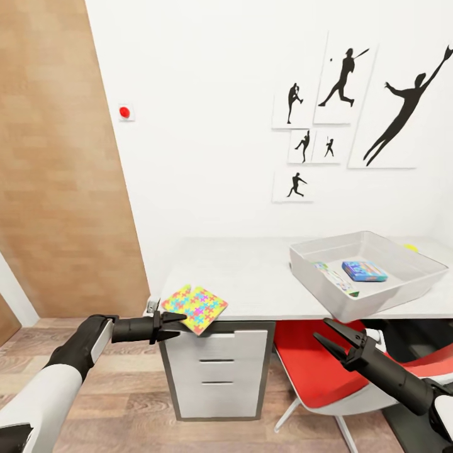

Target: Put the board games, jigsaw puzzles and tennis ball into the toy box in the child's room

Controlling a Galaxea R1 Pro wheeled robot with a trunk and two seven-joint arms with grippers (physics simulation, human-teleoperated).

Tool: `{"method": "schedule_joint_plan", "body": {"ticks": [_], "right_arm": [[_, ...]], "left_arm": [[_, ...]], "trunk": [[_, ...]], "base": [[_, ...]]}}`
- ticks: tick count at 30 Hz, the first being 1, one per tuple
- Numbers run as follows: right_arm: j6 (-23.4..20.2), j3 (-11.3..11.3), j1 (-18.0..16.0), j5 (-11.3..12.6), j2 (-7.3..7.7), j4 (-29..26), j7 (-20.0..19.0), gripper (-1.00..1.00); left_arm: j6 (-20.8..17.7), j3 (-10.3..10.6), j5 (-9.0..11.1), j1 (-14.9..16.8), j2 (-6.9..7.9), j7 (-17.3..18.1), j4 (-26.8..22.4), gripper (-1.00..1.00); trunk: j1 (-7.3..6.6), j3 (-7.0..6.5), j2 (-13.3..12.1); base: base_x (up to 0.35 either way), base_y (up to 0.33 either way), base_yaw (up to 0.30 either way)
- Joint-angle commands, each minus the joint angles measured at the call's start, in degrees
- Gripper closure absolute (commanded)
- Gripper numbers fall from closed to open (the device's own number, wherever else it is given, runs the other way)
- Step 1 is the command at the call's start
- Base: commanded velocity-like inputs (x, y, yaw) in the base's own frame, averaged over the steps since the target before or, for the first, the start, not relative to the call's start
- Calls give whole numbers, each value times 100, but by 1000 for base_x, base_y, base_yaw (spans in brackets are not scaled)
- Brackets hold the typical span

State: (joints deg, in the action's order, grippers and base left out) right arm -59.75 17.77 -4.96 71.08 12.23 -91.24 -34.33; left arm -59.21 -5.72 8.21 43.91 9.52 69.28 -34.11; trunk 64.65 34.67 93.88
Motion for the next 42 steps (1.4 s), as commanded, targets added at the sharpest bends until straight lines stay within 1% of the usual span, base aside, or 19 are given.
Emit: {"method": "schedule_joint_plan", "body": {"ticks": [1, 15, 22, 32, 42], "right_arm": [[-25, 7, -5, -32, 1, 1, -38, -100], [-25, 7, -5, -32, 2, 1, -38, -100], [-25, 7, -5, -32, -1, 1, -38, -100], [-25, 7, -5, -32, 0, 1, -36, -100], [-25, 7, -5, -32, -1, 1, -34, -100]], "left_arm": [[-31, -6, -2, 3, -3, 15, 1, -100], [-29, -3, -4, 3, -4, 15, 1, -100], [-29, -5, -2, 3, -6, 15, 1, -100], [-29, 0, -2, 3, -5, 15, 1, -100], [-29, -5, -1, 3, -2, 17, 1, -100]], "trunk": [[1, 6, 3], [1, 6, 3], [1, 6, 3], [1, 6, 3], [1, 6, 3]], "base": [[81, 0, 0], [15, 0, 0], [173, 0, 0], [24, -1, 0], [0, -107, 0]]}}
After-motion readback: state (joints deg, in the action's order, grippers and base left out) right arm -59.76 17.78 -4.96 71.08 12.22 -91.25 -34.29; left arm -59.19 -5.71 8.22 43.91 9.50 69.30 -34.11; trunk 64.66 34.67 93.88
